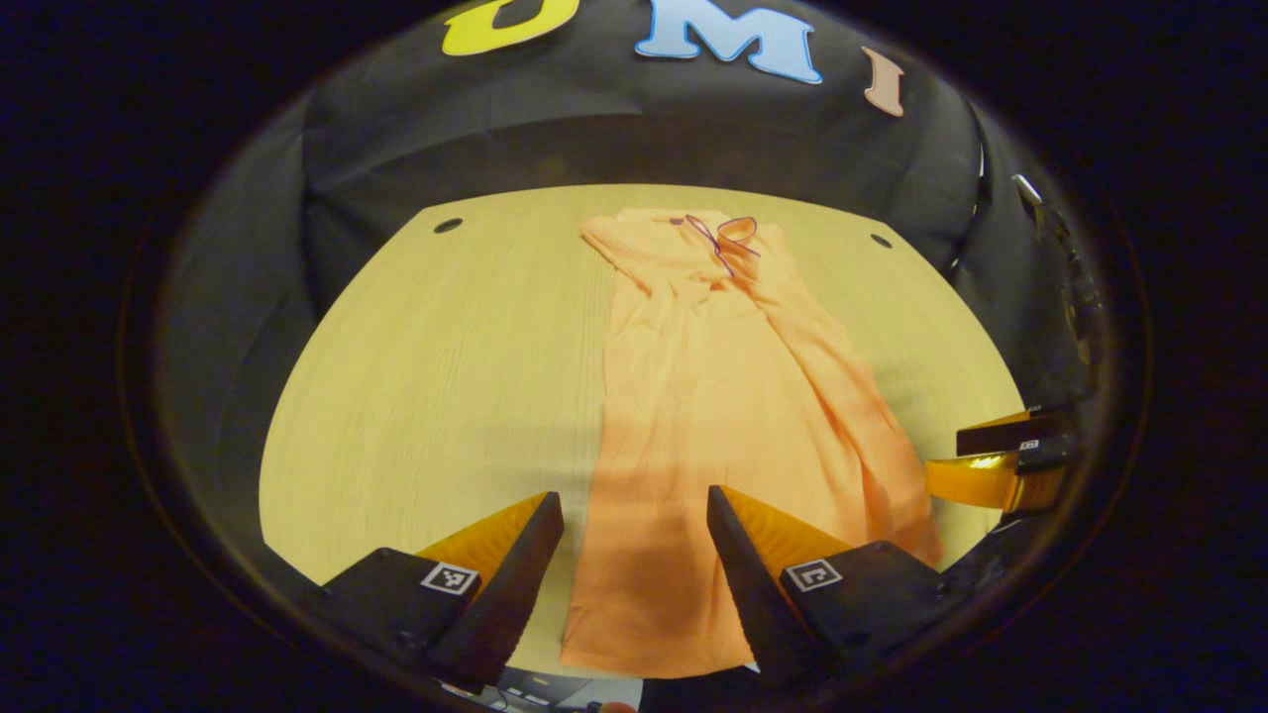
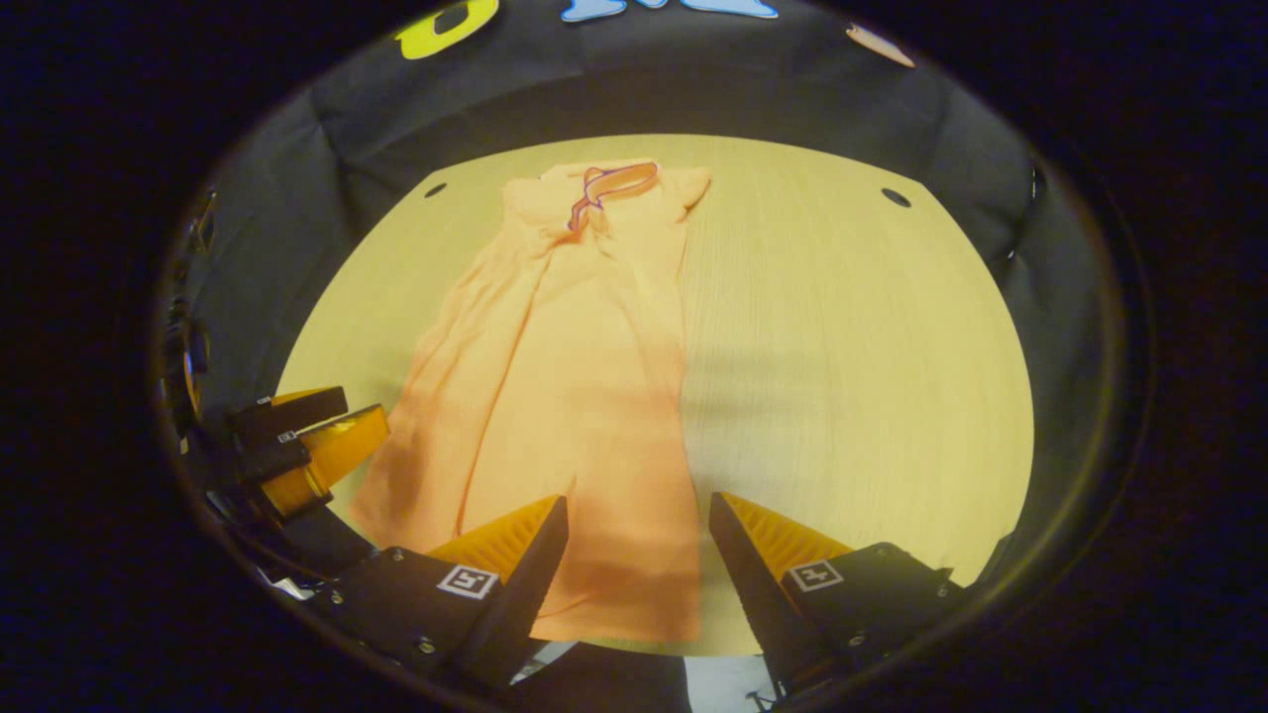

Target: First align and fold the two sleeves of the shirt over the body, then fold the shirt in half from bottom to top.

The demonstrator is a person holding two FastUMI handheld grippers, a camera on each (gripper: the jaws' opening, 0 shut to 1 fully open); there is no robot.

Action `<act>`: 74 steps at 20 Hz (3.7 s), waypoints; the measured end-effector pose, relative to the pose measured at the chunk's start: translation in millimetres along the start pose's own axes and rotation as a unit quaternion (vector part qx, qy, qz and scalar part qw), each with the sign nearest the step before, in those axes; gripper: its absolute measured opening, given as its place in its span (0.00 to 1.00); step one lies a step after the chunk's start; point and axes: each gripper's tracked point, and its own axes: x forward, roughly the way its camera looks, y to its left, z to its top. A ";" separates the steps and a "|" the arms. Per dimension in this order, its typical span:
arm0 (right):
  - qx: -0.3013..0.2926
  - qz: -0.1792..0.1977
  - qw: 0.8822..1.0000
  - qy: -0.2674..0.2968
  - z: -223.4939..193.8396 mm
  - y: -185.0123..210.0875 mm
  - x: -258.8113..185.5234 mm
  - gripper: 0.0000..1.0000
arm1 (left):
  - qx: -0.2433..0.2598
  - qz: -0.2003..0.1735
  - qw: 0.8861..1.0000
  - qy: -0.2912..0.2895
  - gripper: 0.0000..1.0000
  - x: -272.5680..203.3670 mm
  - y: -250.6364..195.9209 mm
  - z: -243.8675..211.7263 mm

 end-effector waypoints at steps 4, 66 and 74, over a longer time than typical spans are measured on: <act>-0.007 -0.009 0.999 0.047 -34.3 2.3 2.9 0.91 | 0.004 0.001 0.999 0.045 0.95 0.6 -2.1 -35.4; 0.067 -0.033 0.989 -0.132 351.1 -35.5 30.1 0.02 | -0.058 -0.008 0.994 -0.092 0.06 132.9 48.9 324.9; 0.090 -0.048 0.979 -0.179 409.2 -58.6 77.8 0.02 | -0.021 -0.002 0.987 -0.160 0.05 189.8 45.8 386.1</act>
